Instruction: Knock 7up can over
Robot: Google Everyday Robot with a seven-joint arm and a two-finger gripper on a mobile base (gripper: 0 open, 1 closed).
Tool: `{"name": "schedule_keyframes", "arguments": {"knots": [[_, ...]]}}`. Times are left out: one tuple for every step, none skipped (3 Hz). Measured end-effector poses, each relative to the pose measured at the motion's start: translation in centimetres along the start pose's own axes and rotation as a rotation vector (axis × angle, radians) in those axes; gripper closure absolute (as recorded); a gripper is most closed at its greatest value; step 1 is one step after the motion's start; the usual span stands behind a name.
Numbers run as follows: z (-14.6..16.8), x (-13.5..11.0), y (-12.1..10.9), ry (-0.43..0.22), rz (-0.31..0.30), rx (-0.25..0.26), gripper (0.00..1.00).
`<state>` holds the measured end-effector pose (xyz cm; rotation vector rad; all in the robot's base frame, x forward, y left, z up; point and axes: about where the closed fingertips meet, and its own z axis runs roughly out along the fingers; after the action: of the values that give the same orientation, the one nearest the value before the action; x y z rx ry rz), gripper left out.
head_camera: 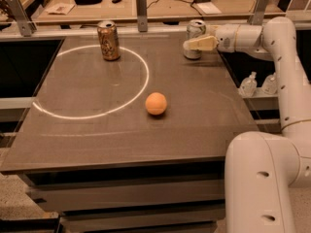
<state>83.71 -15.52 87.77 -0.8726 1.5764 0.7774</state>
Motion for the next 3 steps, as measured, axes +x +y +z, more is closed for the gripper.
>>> {"name": "schedule_keyframes", "arguments": {"knots": [[1.2,-0.3,0.7,0.023,-0.003,-0.021,0.32],[0.9,-0.5,1.6,0.047,-0.002,-0.05,0.54],[-1.2,-0.7,2.9,0.067,0.022,-0.091,0.78]]}}
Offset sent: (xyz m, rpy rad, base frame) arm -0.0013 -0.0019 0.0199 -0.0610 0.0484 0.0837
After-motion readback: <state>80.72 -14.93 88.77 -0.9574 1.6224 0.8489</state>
